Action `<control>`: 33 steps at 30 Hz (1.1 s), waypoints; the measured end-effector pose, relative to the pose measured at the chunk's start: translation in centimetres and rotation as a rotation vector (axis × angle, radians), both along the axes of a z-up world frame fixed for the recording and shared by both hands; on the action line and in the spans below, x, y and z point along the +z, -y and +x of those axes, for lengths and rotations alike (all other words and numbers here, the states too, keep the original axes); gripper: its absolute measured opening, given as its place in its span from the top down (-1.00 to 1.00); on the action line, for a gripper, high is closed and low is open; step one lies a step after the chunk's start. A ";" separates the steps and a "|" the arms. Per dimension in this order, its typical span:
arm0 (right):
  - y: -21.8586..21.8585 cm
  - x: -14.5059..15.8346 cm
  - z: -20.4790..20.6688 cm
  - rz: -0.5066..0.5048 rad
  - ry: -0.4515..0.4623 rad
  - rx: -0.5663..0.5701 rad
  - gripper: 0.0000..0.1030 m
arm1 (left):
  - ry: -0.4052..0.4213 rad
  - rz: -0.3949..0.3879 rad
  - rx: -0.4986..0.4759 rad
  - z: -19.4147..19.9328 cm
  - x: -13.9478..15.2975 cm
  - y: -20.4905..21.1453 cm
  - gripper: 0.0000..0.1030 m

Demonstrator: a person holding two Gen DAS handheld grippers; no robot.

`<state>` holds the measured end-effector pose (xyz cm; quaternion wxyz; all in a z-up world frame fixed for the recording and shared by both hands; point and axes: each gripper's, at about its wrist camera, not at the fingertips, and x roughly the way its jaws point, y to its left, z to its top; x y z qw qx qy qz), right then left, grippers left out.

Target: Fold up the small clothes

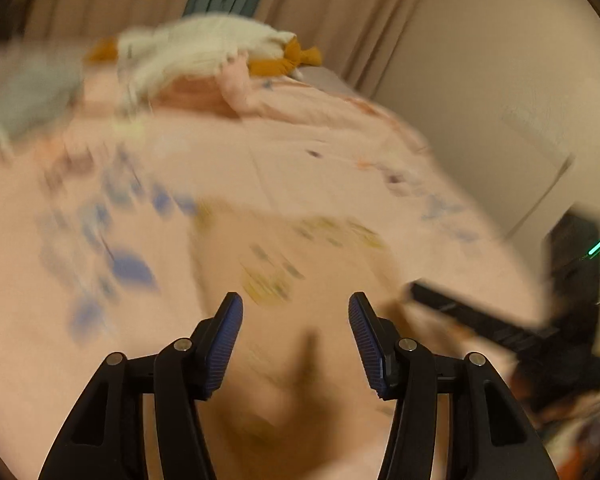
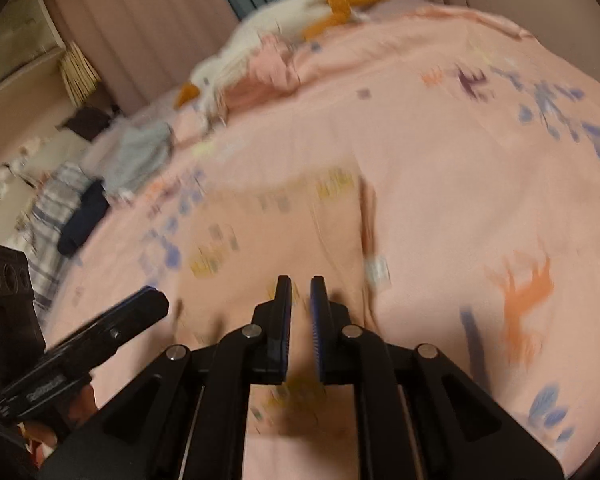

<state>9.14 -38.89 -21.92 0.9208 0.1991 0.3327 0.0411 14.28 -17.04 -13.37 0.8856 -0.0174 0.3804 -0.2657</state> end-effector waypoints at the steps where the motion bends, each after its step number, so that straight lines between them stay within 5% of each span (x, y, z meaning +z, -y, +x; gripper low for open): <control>1: 0.5 0.4 0.9 0.028 0.003 0.004 0.76 | 0.006 0.048 -0.004 0.8 0.1 0.8 -0.04; 4: 1.7 0.1 4.9 0.130 -0.047 0.043 0.76 | -0.105 -0.052 -0.035 4.5 -0.9 2.0 -0.04; 7: 1.2 -1.1 6.7 0.056 -0.088 0.031 0.76 | -0.256 -0.208 -0.107 6.9 -3.2 2.9 -0.04; 10: 0.7 -2.2 8.0 0.001 -0.134 0.037 0.86 | -0.331 -0.155 -0.062 8.4 -6.5 3.8 0.11; 17: 0.6 -3.1 8.5 -0.080 -0.148 0.027 0.86 | -0.334 -0.294 -0.076 8.6 -7.4 1.9 0.14; 24: -0.7 -3.0 8.8 -0.208 -0.146 0.000 0.84 | -0.183 -0.189 -0.080 6.6 -7.3 3.0 0.15; 33: -1.3 -3.0 8.8 -0.260 -0.141 -0.003 0.83 | -0.167 -0.196 -0.077 6.7 -7.5 2.6 0.15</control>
